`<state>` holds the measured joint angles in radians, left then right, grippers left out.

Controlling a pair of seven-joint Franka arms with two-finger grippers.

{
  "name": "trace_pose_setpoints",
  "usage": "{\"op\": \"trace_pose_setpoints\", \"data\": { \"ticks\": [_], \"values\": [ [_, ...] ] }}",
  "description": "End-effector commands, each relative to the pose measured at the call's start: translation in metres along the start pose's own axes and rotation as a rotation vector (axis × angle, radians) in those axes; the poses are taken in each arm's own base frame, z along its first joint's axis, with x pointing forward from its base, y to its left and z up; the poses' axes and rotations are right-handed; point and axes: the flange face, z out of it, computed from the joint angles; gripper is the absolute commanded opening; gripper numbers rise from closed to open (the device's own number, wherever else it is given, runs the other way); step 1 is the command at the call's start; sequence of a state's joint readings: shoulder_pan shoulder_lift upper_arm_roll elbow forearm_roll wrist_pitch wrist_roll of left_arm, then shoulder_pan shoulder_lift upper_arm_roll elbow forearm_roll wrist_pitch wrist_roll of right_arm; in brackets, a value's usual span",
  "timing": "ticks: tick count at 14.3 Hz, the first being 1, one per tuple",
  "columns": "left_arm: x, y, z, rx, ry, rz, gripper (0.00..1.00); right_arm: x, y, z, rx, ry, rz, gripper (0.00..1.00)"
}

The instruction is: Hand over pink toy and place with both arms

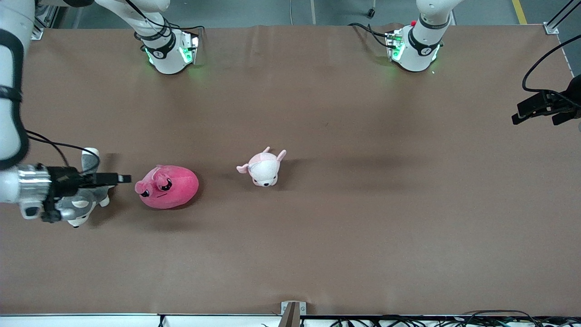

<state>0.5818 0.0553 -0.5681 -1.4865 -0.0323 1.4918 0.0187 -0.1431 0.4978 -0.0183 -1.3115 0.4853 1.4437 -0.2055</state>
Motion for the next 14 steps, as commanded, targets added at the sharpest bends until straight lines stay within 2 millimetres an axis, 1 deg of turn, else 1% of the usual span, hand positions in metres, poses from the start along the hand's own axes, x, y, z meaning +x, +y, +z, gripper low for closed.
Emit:
{"op": "trace_pose_setpoints", "data": {
  "ticks": [1,3,5,6,8,9,10,11,13,14],
  "values": [
    [-0.004,0.001,-0.007,0.025,0.017,-0.001,1.0,-0.029,-0.017,-0.054,-0.141,0.036,0.01,1.0],
    [-0.003,0.001,-0.006,0.023,0.015,-0.003,1.0,-0.054,-0.037,-0.086,-0.212,0.079,0.001,1.0],
    [-0.004,0.004,-0.007,0.026,0.016,0.0,1.0,-0.072,-0.056,-0.106,-0.289,0.113,-0.017,1.0],
    [-0.004,0.005,-0.007,0.026,0.016,0.003,1.0,-0.078,-0.07,-0.11,-0.312,0.124,-0.024,1.0],
    [-0.004,0.011,-0.006,0.024,0.014,0.012,1.0,-0.088,-0.084,-0.118,-0.345,0.153,0.039,1.0],
    [-0.004,0.018,-0.006,0.029,0.014,0.026,1.0,-0.092,-0.094,-0.119,-0.377,0.16,0.038,1.0],
    [-0.004,0.015,-0.007,0.031,0.015,0.019,1.0,-0.092,-0.103,-0.118,-0.437,0.162,0.026,1.0],
    [-0.004,0.014,-0.006,0.031,0.015,0.017,1.0,-0.093,-0.108,-0.125,-0.467,0.179,0.019,1.0],
    [-0.003,0.012,-0.005,0.035,0.013,0.014,1.0,-0.096,-0.113,-0.14,-0.482,0.226,0.014,1.0],
    [-0.003,0.011,-0.005,0.035,0.012,0.012,1.0,-0.096,-0.113,-0.144,-0.502,0.247,0.016,1.0]
  ]
}}
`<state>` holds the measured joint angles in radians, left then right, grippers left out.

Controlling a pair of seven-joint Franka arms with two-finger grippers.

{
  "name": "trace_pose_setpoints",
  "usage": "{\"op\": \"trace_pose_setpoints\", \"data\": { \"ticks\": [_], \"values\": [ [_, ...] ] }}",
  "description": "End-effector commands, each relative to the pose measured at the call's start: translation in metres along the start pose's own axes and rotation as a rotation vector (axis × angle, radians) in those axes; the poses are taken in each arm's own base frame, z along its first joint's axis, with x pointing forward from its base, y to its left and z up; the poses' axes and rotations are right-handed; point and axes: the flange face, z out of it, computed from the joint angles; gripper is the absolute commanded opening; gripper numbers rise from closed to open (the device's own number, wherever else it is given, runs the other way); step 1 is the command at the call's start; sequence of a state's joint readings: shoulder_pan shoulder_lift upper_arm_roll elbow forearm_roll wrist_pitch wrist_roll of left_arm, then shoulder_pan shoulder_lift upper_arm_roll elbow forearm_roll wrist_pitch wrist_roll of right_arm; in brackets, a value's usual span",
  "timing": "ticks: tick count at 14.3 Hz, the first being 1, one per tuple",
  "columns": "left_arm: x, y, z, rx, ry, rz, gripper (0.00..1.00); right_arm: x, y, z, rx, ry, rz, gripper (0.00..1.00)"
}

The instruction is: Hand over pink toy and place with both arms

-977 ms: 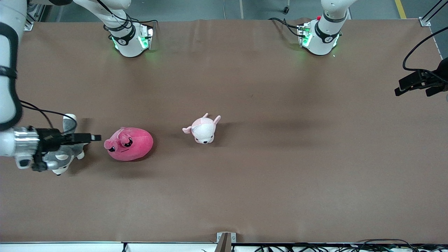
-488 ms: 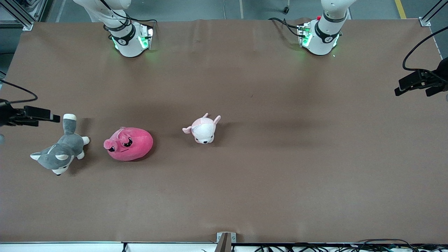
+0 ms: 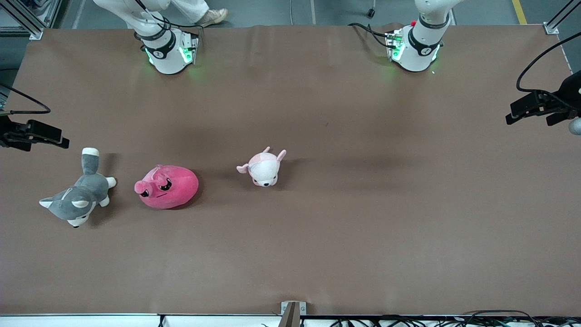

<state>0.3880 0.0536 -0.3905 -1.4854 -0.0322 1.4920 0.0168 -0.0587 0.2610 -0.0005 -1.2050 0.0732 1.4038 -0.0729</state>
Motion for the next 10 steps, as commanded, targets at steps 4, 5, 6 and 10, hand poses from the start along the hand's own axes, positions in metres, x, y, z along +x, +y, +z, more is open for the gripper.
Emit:
{"op": "trace_pose_setpoints", "data": {
  "ticks": [4,5,6,10],
  "values": [
    [-0.004,-0.002,-0.007,0.031,0.014,-0.003,1.0,-0.011,0.007,-0.022,-0.072,0.067,0.118,1.0],
    [-0.004,-0.003,-0.006,0.03,0.012,-0.005,1.0,-0.015,0.013,-0.028,-0.049,0.082,0.124,1.0],
    [-0.004,-0.002,-0.006,0.029,0.012,-0.003,1.0,-0.02,0.018,-0.031,-0.044,0.081,0.132,1.0],
    [-0.004,0.001,-0.007,0.031,0.013,0.0,1.0,-0.028,0.016,-0.022,-0.042,0.084,0.113,1.0]
  ]
}}
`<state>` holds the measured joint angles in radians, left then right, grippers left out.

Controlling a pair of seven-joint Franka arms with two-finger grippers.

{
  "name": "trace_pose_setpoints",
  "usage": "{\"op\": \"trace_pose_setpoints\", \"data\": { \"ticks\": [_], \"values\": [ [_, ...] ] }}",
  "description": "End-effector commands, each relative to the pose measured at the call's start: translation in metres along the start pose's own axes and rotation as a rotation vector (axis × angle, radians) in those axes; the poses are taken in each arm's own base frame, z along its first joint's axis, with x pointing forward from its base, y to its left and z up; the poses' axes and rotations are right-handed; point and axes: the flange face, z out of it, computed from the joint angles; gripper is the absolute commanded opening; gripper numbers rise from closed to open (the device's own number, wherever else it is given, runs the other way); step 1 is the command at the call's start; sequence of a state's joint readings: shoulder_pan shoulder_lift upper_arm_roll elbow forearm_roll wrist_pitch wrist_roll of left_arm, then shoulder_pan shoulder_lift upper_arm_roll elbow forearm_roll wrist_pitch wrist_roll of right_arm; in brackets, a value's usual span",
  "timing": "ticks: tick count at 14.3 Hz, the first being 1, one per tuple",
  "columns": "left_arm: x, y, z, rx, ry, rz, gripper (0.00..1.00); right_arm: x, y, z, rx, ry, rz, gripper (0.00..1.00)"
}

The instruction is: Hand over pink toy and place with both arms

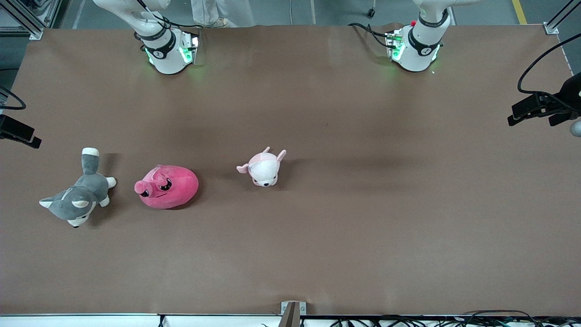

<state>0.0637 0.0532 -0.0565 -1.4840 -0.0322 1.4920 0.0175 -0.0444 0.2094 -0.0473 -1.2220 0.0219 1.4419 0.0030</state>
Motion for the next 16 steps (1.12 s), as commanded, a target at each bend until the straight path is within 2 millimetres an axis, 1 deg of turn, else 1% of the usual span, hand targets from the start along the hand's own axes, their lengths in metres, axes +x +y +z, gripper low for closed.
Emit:
{"op": "trace_pose_setpoints", "data": {
  "ticks": [1,3,4,6,13,16],
  "values": [
    [-0.006,0.002,-0.008,0.014,0.016,0.009,1.0,-0.019,-0.004,0.008,0.018,0.027,-0.009,1.0],
    [-0.006,0.001,-0.009,0.016,0.016,0.008,1.0,-0.037,-0.008,0.013,0.011,0.069,-0.028,1.0],
    [-0.006,0.001,-0.009,0.016,0.016,0.009,1.0,-0.045,-0.007,0.015,-0.001,0.081,-0.036,1.0],
    [-0.006,0.001,-0.009,0.014,0.016,0.009,1.0,-0.054,-0.004,0.015,-0.02,0.089,-0.062,1.0],
    [-0.006,0.002,-0.011,0.013,0.022,0.013,1.0,-0.058,-0.003,0.011,-0.016,0.086,-0.061,1.0],
    [-0.005,0.0,-0.011,0.014,0.022,0.011,1.0,-0.059,-0.002,0.013,-0.024,0.067,-0.064,1.0]
  ]
}}
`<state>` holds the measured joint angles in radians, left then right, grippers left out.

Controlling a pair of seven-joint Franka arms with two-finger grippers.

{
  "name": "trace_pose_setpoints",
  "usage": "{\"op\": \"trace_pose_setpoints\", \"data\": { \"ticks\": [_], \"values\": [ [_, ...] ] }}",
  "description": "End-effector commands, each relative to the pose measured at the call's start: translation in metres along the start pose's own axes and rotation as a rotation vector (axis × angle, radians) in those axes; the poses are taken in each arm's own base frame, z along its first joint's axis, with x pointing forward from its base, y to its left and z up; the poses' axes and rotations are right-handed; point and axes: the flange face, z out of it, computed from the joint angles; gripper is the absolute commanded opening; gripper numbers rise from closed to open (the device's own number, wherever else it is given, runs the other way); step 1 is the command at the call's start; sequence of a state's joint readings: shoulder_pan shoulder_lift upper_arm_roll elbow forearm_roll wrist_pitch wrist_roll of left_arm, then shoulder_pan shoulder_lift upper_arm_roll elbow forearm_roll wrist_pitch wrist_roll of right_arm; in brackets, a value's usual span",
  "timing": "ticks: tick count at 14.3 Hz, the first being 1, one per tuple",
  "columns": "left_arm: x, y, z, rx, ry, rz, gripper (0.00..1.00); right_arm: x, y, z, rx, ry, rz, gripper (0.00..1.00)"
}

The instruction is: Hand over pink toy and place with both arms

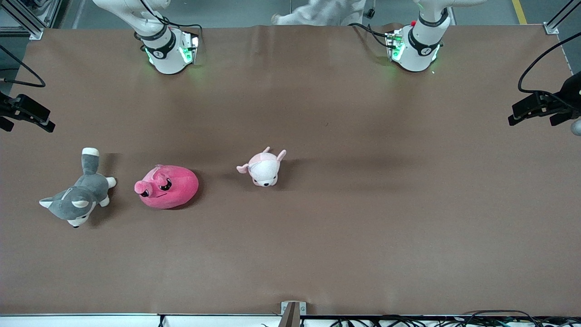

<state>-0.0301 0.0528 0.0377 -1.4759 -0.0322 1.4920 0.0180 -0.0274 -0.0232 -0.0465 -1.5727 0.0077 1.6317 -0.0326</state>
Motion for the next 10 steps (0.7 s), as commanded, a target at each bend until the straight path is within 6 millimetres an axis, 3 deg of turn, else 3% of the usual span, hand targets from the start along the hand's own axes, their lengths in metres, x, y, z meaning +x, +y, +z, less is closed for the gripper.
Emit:
{"op": "trace_pose_setpoints", "data": {
  "ticks": [1,10],
  "values": [
    [-0.0049,-0.0021,-0.0069,0.012,0.013,0.01,1.0,-0.0088,0.0025,0.0009,-0.023,-0.003,-0.017,1.0],
    [-0.0032,-0.0021,-0.0092,0.013,0.032,0.011,1.0,-0.0086,0.0043,0.003,-0.041,-0.012,-0.02,1.0]
  ]
}}
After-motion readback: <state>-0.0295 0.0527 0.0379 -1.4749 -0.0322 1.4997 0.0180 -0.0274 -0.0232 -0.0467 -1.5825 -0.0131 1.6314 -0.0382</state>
